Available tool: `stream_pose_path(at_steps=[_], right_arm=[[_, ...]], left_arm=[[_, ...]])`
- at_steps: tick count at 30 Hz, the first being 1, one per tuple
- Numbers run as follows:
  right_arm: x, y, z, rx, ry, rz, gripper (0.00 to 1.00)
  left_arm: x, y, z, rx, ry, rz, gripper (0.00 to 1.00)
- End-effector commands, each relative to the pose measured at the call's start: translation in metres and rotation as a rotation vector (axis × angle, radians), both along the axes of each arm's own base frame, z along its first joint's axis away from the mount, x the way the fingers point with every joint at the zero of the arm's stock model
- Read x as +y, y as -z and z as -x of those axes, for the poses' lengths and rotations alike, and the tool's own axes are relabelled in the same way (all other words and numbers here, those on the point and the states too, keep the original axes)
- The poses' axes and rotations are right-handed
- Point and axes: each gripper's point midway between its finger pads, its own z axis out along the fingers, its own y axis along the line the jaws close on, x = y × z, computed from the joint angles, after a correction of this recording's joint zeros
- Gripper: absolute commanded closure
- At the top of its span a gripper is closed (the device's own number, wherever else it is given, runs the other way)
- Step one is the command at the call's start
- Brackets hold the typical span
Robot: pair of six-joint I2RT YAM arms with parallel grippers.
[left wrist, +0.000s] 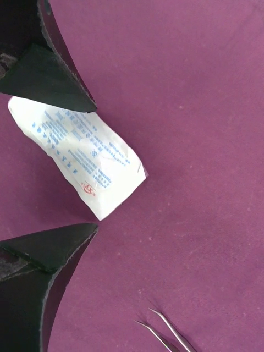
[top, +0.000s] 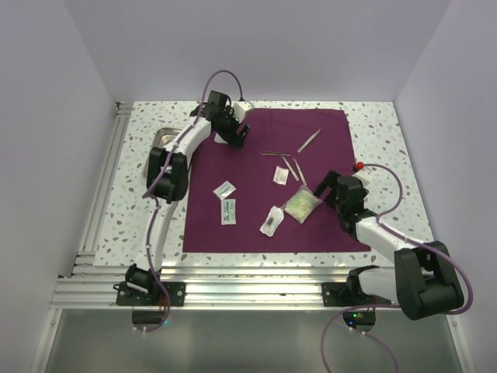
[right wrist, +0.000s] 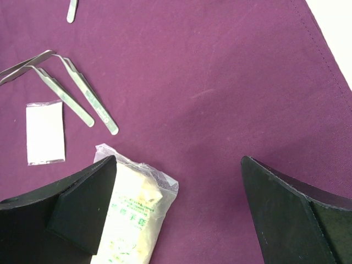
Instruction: Prepare the surgical pack
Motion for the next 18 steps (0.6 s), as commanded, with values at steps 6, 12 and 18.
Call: stream_pose_path(at_steps=[6,12,18], right_arm=[[0.005,-0.021,-0.010,-0.055,-0.023,-0.005,0.02],[0.007,-0.021,-0.010,-0.056,-0.030,-0.009,0.02],[0.006,-0.021,-0.011,-0.055,-0.030,-0.008,0.02]], left_arm=[[-0.001,0.021,0.015,0.110,-0.068,0.030,0.33],[0.002,0.020,0.021,0.132,-0.081,0.026,0.48],[-0.006,-0.005,0.019,0.043,-0.089,0.030,0.89]])
